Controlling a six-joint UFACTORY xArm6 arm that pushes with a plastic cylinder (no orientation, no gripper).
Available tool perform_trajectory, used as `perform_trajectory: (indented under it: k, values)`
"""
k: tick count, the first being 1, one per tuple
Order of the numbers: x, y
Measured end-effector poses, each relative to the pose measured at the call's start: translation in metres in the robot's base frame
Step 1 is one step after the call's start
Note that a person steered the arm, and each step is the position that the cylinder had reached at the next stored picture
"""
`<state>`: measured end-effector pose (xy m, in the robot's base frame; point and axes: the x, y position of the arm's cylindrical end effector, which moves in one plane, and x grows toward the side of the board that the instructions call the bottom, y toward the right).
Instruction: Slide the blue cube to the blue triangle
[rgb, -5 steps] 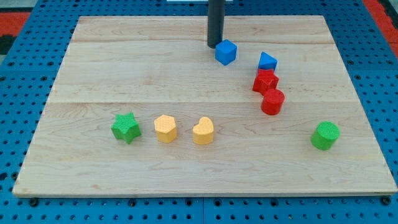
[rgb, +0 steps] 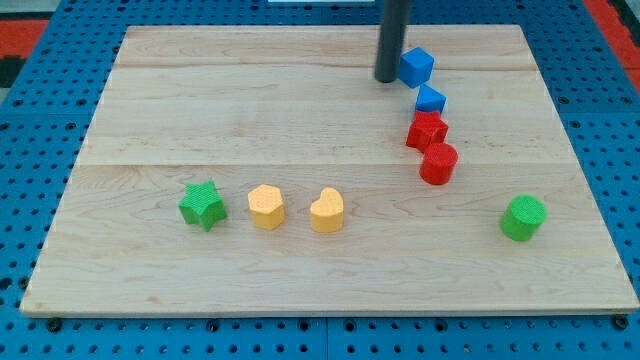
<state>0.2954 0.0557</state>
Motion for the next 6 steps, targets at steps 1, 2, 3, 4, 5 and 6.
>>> perform_trajectory:
  k: [1,2,3,4,5,6]
  values:
    - [-0.02,-0.018]
    - [-0.041,0.023]
    - [-0.05,0.062]
    - [-0.037,0.052]
    - [-0.037,0.056]
    - [-0.032,0.086]
